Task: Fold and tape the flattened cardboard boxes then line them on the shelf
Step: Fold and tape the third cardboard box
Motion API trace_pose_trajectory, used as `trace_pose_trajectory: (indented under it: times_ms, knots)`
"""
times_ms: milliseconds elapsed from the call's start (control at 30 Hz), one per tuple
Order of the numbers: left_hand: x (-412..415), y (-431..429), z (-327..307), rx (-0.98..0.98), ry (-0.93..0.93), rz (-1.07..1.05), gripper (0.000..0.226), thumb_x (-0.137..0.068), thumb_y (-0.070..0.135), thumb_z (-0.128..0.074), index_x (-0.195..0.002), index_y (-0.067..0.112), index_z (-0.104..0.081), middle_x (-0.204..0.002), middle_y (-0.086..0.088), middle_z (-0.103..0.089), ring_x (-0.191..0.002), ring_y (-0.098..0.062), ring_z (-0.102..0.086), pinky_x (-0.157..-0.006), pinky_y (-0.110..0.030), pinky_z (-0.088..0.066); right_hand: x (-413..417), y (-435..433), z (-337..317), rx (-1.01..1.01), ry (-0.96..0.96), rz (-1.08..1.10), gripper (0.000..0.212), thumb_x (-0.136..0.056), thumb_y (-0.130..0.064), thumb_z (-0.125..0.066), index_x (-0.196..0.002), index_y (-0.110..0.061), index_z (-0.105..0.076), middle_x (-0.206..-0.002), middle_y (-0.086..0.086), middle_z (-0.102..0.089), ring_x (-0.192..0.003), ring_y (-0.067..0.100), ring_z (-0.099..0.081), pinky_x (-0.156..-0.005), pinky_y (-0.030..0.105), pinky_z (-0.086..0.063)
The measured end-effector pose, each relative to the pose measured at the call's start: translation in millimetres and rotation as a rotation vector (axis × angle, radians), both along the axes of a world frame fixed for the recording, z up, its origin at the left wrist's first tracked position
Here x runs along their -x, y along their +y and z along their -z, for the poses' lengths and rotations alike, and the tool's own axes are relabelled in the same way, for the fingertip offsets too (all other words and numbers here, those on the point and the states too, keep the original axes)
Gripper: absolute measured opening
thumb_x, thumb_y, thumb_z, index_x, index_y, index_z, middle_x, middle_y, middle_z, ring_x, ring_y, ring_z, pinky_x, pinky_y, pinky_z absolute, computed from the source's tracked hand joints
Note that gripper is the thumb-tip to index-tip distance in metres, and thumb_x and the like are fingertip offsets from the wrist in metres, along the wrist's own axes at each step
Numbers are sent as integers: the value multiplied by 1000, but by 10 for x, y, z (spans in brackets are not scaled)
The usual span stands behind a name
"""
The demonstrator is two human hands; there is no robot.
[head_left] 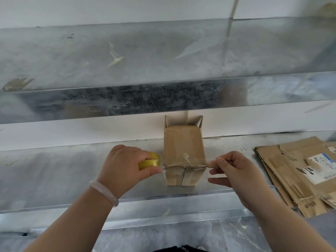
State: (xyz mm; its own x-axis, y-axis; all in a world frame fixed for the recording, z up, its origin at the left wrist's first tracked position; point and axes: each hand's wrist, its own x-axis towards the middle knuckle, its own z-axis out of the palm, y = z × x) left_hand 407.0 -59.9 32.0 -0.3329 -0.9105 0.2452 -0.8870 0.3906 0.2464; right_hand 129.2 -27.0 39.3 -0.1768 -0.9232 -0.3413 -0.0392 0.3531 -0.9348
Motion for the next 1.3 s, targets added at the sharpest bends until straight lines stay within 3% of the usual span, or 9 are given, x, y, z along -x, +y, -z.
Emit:
trace_pose_trajectory:
  times_ms: [200, 333, 567, 667, 733, 867, 967, 1100, 1300]
  knots:
    - [0, -56, 38, 4, -5, 15, 63, -74, 85, -32, -86, 36, -69, -66, 19, -60, -62, 0, -52, -74, -27, -34, 31, -62, 132, -50, -65, 33, 11, -96, -6, -56, -91, 2, -59, -81, 15, -67, -75, 23, -70, -72, 44, -60]
    - [-14, -106, 121, 4, -10, 23, 62, -75, 85, -32, -84, 35, -69, -63, 19, -57, -59, 0, -50, -73, -27, -36, 36, -124, 296, -81, -288, 37, 13, -92, -4, -60, -81, 3, -62, -67, 10, -63, -61, 18, -64, -71, 37, -60]
    - [64, -167, 172, 39, -63, 103, 36, -81, 74, -44, -67, 42, -42, -49, 21, -30, -49, 5, -32, -64, -26, -34, -172, -98, 737, -100, -642, 137, 38, -48, -34, -91, -53, -18, -57, -57, 3, -50, -53, 13, -47, -52, 24, -45]
    - [71, -192, 209, 24, -77, 106, 43, -82, 75, -41, -65, 37, -48, -49, 18, -33, -49, 2, -34, -64, -26, -35, -251, -119, 861, -96, -744, 123, 56, -35, -45, -97, -62, -18, -56, -56, 1, -48, -50, 10, -44, -54, 26, -36]
    - [76, -205, 224, 11, -66, 104, 46, -81, 76, -40, -65, 34, -52, -50, 17, -38, -50, 0, -38, -64, -27, -38, -235, -140, 901, -114, -734, 103, 52, -52, -45, -91, -73, -15, -53, -56, 1, -46, -49, 10, -43, -55, 26, -33]
    - [55, -227, 240, -10, -41, 112, 50, -81, 77, -39, -66, 32, -56, -51, 16, -43, -50, -1, -42, -63, -26, -36, -132, -86, 962, -99, -394, 118, 24, -79, -12, -72, -79, -10, -48, -59, 5, -48, -54, 18, -41, -51, 27, -36]
    - [37, -232, 248, -7, -31, 114, 52, -80, 79, -38, -67, 32, -59, -53, 16, -46, -52, -1, -44, -65, -25, -36, -138, 7, 837, 107, 27, 124, 5, -90, -16, -67, -92, -16, -62, -78, 3, -64, -66, 15, -59, -62, 32, -48]
    - [35, -234, 229, 5, -15, 122, 56, -79, 80, -35, -73, 33, -64, -56, 18, -49, -53, 2, -43, -65, -24, -33, -190, -41, 559, 778, 602, -93, 37, -100, -43, -44, -127, -26, -63, -133, -2, -58, -123, 9, -49, -101, 18, -39]
    - [-92, -245, 219, -22, 82, 151, 52, -78, 79, -40, -83, 36, -68, -61, 23, -52, -58, 5, -45, -68, -16, -31, -166, -262, 698, 1064, 940, -353, 31, -97, -32, -56, -120, -16, -70, -132, -1, -61, -135, 27, -44, -110, 38, -40]
